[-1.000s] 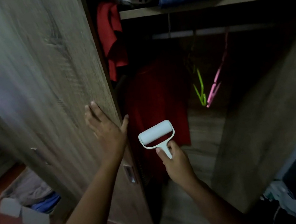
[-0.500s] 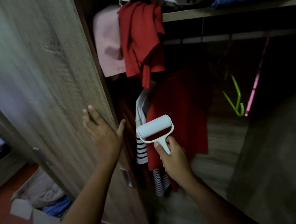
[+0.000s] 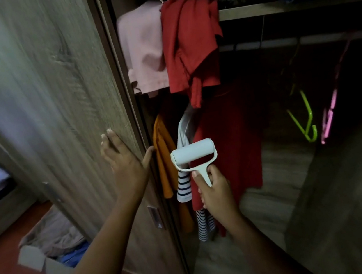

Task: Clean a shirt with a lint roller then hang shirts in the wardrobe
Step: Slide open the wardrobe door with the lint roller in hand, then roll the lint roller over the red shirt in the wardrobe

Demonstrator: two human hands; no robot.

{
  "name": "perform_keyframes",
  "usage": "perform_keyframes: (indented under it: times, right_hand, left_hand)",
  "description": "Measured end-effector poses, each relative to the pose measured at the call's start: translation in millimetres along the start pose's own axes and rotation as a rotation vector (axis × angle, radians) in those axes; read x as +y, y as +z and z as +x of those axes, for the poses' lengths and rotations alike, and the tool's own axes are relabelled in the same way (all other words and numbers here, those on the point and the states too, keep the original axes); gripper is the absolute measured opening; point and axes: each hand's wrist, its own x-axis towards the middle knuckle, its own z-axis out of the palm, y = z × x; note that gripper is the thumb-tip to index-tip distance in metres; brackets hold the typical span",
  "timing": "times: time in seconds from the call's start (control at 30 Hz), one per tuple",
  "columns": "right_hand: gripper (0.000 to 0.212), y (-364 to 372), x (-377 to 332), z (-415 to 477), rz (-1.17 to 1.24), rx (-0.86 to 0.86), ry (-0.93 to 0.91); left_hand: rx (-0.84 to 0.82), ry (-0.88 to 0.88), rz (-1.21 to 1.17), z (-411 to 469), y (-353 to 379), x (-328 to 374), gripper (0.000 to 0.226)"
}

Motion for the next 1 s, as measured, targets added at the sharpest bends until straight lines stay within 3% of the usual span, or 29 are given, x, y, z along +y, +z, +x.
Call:
perform_keyframes:
  times: [0.2,0.27,0.33,0.37,0.43,0.53,0.6,0.73,1.0]
  right_hand:
    - [0.012,-18.4,-1.6,7.1,0.064,0.008,-0.017]
    - [0.014,-29.3,-1.0,11.0,0.079,0.042,-0.022]
    - [0.018,-40.7,2.7,16.9,0.063,0.102,-0.032]
    - [0.021,-45.8,6.0,19.8,0.056,0.125,-0.020]
    - [0.026,-54.8,13.8,26.9,0.059,0.149,0.035]
    - [0.024,-69.1,22.3,38.2,0.046,0.167,0.090]
    - [0.018,-79.8,24.8,43.9,0.045,0.140,0.099]
    - [0.015,-99.4,22.7,55.3,0.103,0.037,0.077]
    - [0.023,-108.1,-5.1,83.4,0.140,-0.142,-0.053]
  left_hand:
    - [0.036,-0.049,0.003,-1.1,-6.1,16.6,0.107]
    - [0.156,0.018,-0.035,-8.8,-11.3,35.9,0.082]
    - [0.221,0.195,-0.148,-18.0,-12.8,61.0,0.046]
    - [0.174,0.275,-0.214,-22.7,-11.6,74.1,0.033]
    - [-0.006,0.310,-0.282,-30.9,-0.8,94.7,0.027]
    - [-0.263,0.174,-0.225,-36.6,32.4,102.8,0.047]
    - [-0.388,0.113,-0.198,-40.1,54.1,99.2,0.042]
    - [-0.465,0.039,-0.334,-56.0,68.3,100.1,0.020]
    - [-0.541,-0.175,-0.617,-88.0,40.2,111.8,0.022]
